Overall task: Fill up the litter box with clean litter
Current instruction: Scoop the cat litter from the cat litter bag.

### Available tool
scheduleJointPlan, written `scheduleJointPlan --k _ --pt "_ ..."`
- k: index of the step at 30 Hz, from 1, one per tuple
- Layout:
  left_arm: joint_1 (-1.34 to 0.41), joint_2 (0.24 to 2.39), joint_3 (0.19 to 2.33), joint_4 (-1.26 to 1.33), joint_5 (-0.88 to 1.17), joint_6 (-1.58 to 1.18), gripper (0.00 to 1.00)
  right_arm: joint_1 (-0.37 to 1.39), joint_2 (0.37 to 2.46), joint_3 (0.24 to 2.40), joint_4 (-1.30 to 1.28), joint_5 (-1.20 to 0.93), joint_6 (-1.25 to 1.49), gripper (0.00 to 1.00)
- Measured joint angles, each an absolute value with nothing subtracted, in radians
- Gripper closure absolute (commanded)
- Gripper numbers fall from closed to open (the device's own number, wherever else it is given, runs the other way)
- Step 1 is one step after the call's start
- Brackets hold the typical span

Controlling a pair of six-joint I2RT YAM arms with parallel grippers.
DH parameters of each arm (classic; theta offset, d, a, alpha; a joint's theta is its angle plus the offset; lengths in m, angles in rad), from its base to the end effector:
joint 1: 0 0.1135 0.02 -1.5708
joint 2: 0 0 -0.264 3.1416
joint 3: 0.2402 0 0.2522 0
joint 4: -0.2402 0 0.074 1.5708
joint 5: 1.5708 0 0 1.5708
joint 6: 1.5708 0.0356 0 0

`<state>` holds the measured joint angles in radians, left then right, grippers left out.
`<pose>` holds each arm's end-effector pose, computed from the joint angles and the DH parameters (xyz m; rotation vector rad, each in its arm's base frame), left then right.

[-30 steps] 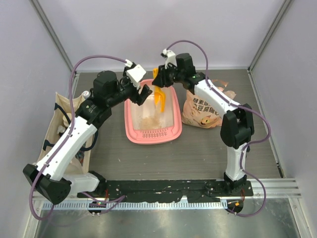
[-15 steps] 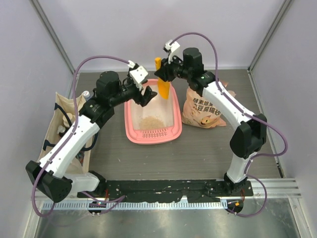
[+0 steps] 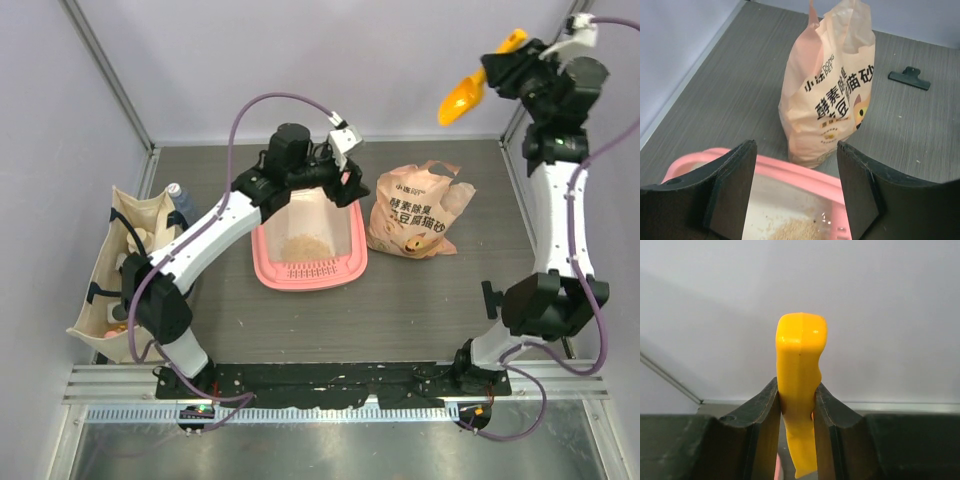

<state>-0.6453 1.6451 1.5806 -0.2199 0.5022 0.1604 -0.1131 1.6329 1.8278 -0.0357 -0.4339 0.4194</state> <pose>0.3004 -0.2476 0.3913 1.0589 1.5720 -0.7984 0.3694 -0.0269 0.5001 0.0191 1.4499 0.5571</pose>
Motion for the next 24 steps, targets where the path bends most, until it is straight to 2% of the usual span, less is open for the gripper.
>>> scheduleJointPlan --k 3,8,16,18,21,22,24 --pt "-0.667 1.717 1.634 -0.205 0.510 0.142 0.32 -0.234 1.530 1.740 -0.051 -0.432 0.420 0.99" --pt "-0.693 1.838 1.728 -0.165 0.516 0.114 0.32 -0.336 1.354 1.575 -0.124 -0.448 0.385 0.99" --pt "-0.725 1.982 1.887 -0.115 0.522 0.089 0.34 -0.366 1.242 1.438 -0.267 -0.482 0.344 0.99" --pt "-0.733 1.995 1.893 -0.097 0.524 0.086 0.41 -0.366 1.228 1.405 -0.302 -0.497 0.340 0.99" --pt "-0.746 2.007 1.893 -0.070 0.525 0.087 0.61 -0.366 1.209 1.358 -0.346 -0.511 0.327 0.99" --pt "-0.749 2.011 1.893 -0.058 0.526 0.087 0.72 -0.366 1.205 1.345 -0.359 -0.513 0.321 0.99" --pt "-0.754 2.016 1.893 -0.044 0.527 0.083 0.80 -0.363 1.204 1.326 -0.371 -0.514 0.310 0.99"
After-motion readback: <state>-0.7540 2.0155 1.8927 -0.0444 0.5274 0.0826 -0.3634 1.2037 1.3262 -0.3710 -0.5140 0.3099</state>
